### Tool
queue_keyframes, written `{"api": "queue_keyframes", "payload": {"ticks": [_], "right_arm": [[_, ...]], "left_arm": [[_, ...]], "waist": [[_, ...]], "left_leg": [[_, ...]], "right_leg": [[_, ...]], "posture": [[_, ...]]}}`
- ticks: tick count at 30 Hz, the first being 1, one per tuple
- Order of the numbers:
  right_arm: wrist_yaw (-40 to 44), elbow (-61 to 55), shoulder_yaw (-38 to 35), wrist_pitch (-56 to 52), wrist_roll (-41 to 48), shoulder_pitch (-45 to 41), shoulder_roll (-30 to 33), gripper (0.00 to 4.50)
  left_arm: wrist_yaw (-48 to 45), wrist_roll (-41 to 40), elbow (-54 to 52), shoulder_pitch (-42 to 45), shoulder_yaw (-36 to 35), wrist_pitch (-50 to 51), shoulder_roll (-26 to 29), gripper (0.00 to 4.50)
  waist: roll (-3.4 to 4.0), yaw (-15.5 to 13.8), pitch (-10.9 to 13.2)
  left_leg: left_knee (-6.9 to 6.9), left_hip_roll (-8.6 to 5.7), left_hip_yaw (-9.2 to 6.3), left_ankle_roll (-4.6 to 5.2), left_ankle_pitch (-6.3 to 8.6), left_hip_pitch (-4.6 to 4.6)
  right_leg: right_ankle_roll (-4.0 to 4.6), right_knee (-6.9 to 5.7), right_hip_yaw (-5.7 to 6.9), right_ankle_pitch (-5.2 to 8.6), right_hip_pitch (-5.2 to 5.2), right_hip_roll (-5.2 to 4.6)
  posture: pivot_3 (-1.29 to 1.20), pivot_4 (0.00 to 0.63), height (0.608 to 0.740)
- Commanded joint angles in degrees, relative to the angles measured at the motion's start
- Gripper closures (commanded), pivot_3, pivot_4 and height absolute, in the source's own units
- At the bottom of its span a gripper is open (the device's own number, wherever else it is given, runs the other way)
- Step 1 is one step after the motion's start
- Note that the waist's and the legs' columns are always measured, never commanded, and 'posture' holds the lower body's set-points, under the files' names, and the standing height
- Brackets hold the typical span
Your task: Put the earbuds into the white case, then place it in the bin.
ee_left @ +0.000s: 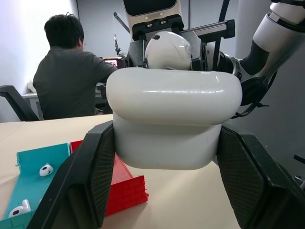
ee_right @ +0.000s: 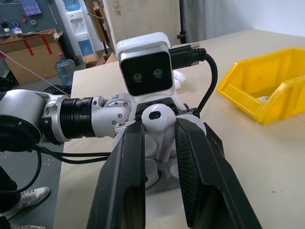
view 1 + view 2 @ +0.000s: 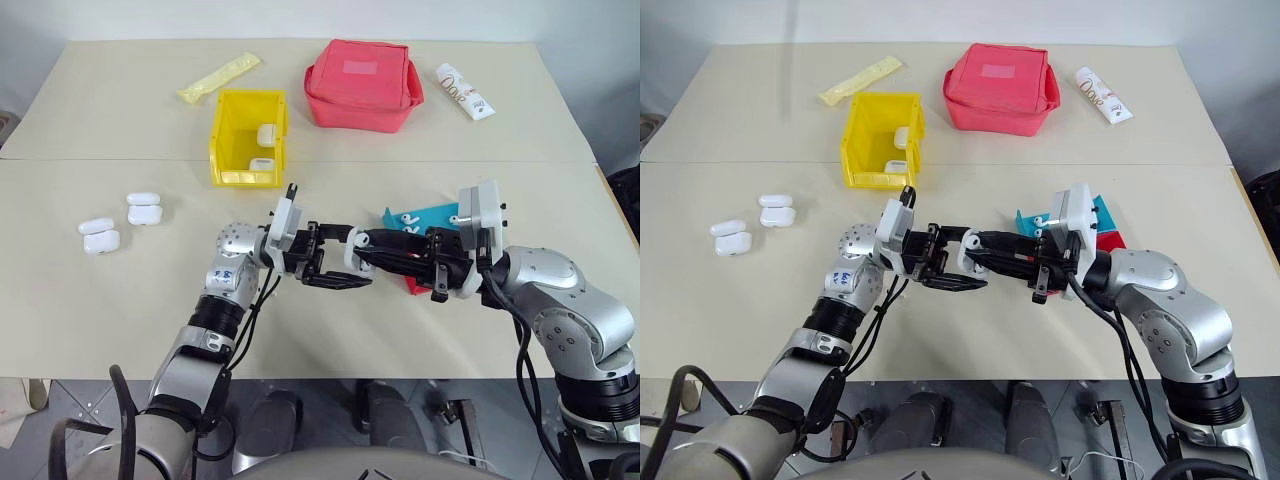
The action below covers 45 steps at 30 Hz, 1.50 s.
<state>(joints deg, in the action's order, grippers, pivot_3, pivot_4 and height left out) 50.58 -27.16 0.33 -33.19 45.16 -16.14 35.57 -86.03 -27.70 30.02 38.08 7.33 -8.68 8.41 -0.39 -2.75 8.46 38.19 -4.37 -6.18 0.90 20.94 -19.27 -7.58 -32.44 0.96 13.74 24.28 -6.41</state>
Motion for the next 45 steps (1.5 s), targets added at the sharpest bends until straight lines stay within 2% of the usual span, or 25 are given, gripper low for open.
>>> {"api": "queue_keyframes", "payload": {"ticks": [1, 12, 23, 45], "right_arm": [[0.48, 2.65, 2.00, -0.05, -2.82, 1.49, 0.08, 3.98], [-0.07, 5.73, 1.31, 1.11, -3.92, -0.16, -1.33, 3.98], [1.42, 2.75, 3.79, 0.24, -4.97, 2.26, -0.36, 3.98], [2.20, 0.97, 4.01, 0.53, -6.65, 0.77, 0.07, 3.98]], "left_arm": [[-4.57, -3.08, -3.65, 3.52, -0.84, 0.05, -1.53, 1.72], [-4.96, -3.53, -7.05, 1.72, -0.36, 2.01, -1.00, 1.72], [-3.93, -2.84, -4.80, 3.32, -1.32, 0.42, -1.18, 1.72], [-4.10, -2.29, -1.10, 5.25, -1.53, -2.20, -1.12, 1.72]], "waist": [[0.00, -0.01, 0.00], [0.00, 0.08, 0.00], [0.00, 0.06, 0.00], [0.00, 0.05, 0.00]], "left_leg": [[0.00, 0.00, 0.00, 0.00, 0.00, 0.00], [0.00, 0.01, 0.00, 0.00, 0.00, 0.00], [0.00, 0.00, 0.00, 0.00, 0.00, 0.00], [0.00, 0.00, 0.01, 0.00, 0.00, 0.00]], "right_leg": [[0.00, 0.00, 0.00, 0.00, 0.00, 0.00], [0.00, -0.01, 0.00, 0.00, 0.01, 0.01], [0.00, -0.01, 0.00, 0.00, 0.01, 0.00], [0.00, -0.01, 0.00, 0.00, 0.01, 0.00]], "posture": [[0.00, 0.150, 0.740], [0.00, 0.150, 0.740], [0.00, 0.150, 0.740], [0.00, 0.150, 0.740]]}}
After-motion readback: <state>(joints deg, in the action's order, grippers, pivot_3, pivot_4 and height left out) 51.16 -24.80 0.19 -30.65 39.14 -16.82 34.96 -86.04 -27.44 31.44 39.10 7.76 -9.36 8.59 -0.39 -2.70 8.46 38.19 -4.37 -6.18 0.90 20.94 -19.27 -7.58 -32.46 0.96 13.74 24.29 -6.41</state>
